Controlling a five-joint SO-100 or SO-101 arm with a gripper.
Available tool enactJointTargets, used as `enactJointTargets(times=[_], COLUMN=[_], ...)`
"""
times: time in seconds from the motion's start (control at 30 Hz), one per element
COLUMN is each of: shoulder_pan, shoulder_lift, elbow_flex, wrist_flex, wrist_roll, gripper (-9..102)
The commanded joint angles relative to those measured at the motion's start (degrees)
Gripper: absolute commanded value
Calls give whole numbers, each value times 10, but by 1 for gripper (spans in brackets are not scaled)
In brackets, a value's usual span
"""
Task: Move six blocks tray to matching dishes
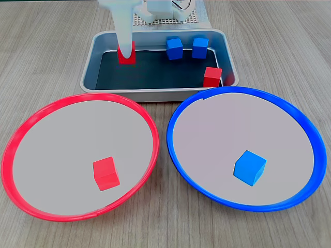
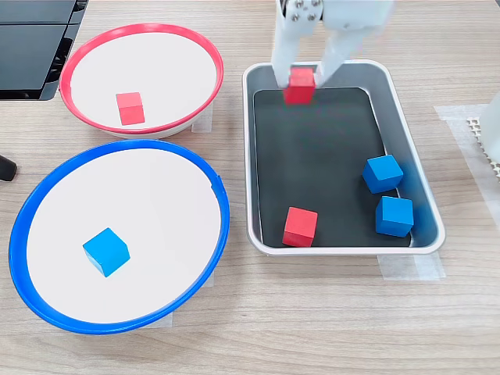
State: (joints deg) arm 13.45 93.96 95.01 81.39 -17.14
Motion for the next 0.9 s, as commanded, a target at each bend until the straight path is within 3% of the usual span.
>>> enactJointTargets(times=[0.0, 0.13, 0.3, 0.57, 0.73, 0.87], shoulder_pan=[-29, -40, -33, -6, -4, -11], shoulder_lift=[-51, -179, -272, -254, -155, -8], elbow_flex=[-215, -346, -355, -256, -170, -31], wrist_flex=[18, -62, -152, -167, -138, -63], wrist_roll=[34, 55, 44, 14, -57, -112], gripper=[0, 0, 3, 22, 2, 0])
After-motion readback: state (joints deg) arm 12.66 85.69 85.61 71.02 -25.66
